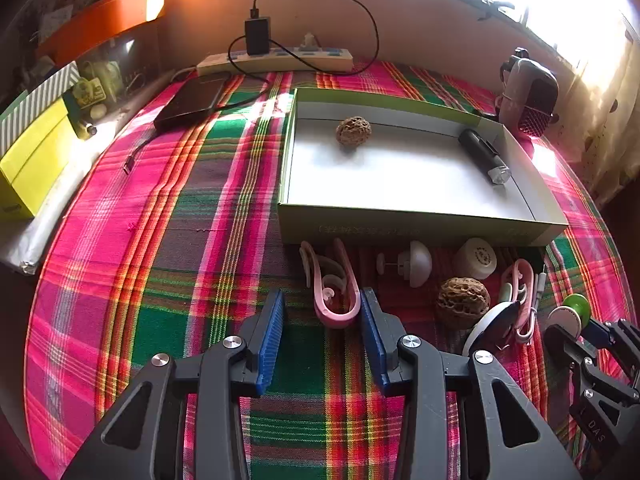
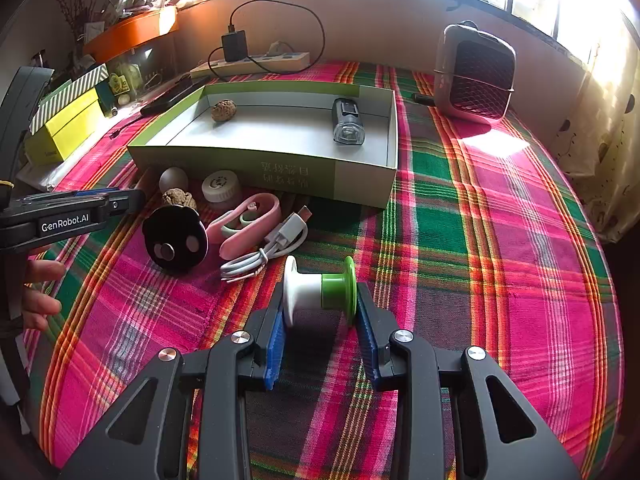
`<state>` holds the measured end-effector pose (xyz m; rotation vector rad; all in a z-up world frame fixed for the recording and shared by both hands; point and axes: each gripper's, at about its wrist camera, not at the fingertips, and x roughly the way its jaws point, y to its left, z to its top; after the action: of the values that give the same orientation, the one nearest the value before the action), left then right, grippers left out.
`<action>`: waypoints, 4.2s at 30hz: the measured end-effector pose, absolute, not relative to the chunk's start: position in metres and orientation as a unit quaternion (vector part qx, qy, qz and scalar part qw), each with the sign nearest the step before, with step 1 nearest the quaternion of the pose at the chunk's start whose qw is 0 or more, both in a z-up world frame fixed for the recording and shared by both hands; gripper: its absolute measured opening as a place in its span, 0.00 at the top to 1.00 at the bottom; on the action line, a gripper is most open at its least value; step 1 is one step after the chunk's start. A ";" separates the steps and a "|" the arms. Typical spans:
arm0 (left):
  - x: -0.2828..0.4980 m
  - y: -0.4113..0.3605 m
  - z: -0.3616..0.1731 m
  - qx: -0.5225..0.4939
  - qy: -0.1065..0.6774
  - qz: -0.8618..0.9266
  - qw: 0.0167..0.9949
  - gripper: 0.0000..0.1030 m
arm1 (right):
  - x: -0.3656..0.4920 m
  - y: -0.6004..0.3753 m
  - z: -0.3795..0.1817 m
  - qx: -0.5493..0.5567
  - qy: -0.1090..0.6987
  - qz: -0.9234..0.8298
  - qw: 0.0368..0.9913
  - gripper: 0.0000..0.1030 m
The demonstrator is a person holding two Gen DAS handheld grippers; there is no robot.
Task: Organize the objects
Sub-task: 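Grasp the pink plastic clip with the left gripper while the right gripper holds the spool, then carry the spool and the pink clip over the box with both grippers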
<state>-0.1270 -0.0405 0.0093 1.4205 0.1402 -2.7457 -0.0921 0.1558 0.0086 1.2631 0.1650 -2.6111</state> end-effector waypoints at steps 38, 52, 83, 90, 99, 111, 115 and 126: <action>-0.132 -0.049 0.007 0.440 0.030 -0.897 0.029 0.80 | -0.091 0.154 0.009 0.431 0.056 -0.893 0.117 0.68; -0.126 -0.047 0.011 0.436 0.029 -0.899 0.024 0.80 | -0.091 0.154 0.010 0.431 0.056 -0.893 0.117 0.68; -0.153 -0.032 0.048 0.406 0.030 -0.913 -0.028 0.80 | -0.164 0.129 0.075 0.374 0.063 -0.912 0.158 0.68; -0.176 -0.027 0.042 0.413 0.030 -0.909 -0.038 0.80 | -0.205 0.113 0.068 0.388 0.066 -0.903 0.172 0.68; -0.206 -0.027 0.035 0.423 0.022 -0.905 -0.037 0.80 | -0.252 0.099 0.048 0.420 0.072 -0.888 0.176 0.68; -0.231 -0.020 0.022 0.437 0.002 -0.899 -0.040 0.80 | -0.282 0.085 0.027 0.444 0.086 -0.873 0.182 0.68; -0.235 -0.020 0.017 0.442 0.001 -0.896 -0.039 0.80 | -0.285 0.082 0.023 0.447 0.090 -0.871 0.184 0.68; -0.240 -0.020 0.014 0.445 -0.013 -0.895 -0.024 0.80 | -0.291 0.077 0.017 0.456 0.106 -0.866 0.173 0.68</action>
<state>-0.2400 -0.0198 0.0137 1.4202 -0.0420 -2.8561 -0.2907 0.0768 0.0172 1.2933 0.3008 -2.4576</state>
